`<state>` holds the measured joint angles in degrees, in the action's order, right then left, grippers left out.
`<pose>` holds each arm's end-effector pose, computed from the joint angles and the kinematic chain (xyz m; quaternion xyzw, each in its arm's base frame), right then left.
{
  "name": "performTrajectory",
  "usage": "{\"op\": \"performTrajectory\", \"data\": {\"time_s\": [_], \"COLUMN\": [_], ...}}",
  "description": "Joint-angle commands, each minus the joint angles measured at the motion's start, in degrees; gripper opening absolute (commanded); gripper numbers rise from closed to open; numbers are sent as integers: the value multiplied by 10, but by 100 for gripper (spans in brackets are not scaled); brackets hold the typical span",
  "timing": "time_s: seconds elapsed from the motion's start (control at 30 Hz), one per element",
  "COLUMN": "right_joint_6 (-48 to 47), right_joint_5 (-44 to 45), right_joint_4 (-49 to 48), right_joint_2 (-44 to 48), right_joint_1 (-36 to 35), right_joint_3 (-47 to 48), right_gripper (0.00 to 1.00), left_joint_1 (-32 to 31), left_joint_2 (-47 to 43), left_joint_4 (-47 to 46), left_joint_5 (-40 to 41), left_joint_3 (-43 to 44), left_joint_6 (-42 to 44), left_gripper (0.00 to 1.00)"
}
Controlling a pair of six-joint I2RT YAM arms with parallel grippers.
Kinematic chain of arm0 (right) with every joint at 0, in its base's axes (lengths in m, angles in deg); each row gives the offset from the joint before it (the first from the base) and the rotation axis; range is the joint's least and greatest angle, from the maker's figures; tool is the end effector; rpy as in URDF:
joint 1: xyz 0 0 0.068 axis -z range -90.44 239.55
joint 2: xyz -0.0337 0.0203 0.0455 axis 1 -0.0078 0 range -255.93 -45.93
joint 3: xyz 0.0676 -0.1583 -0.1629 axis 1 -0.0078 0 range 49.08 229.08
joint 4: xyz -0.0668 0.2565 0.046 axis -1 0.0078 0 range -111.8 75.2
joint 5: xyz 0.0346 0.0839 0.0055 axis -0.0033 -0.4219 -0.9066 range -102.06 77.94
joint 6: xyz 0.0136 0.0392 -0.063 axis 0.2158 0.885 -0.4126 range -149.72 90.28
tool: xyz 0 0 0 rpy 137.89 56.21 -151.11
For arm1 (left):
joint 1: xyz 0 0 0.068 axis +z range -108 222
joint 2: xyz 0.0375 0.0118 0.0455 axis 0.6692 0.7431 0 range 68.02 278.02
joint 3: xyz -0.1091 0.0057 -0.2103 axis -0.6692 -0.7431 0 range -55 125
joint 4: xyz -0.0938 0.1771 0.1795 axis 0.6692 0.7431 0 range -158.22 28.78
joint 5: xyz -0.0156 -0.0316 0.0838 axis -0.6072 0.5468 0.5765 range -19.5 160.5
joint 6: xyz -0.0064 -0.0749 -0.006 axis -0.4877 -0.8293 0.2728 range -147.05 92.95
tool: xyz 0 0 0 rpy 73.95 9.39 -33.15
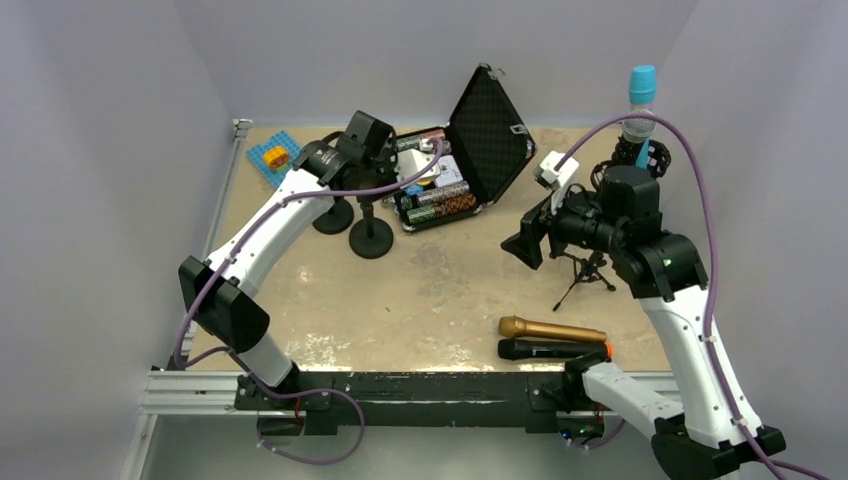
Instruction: Remove the microphone from the stand
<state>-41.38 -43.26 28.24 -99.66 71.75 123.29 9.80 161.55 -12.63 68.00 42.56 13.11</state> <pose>0.1934 0.0966 0.3777 -0.3425 0.7705 0.2580 0.4716 0.3096 -0.1983 0.3098 0.5631 0.7577 0.0023 0.3297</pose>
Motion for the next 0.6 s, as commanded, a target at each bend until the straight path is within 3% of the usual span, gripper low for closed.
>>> {"op": "performTrajectory", "data": {"time_s": [0.0, 0.1, 0.27, 0.4, 0.57], "right_joint_6": [-4, 2, -3, -25, 3], "right_joint_5": [-11, 17, 134, 268, 328], "right_joint_4": [5, 24, 72, 72, 91], "right_joint_2": [-12, -34, -77, -76, -96], "right_joint_1": [3, 3, 7, 36, 149], "right_joint_3": [104, 196, 356, 381, 380], "right_gripper": [79, 80, 80, 81, 83], "left_joint_1": [9, 9, 9, 9, 8], "left_joint_2": [13, 14, -27, -96, -132], "left_joint_4": [-43, -49, -100, -191, -162], "left_joint_5": [39, 42, 29, -13, -148], "left_joint_3": [34, 36, 44, 29, 67], "left_joint_6": [27, 19, -20, -69, -143], "left_gripper": [7, 41, 76, 85, 85]}}
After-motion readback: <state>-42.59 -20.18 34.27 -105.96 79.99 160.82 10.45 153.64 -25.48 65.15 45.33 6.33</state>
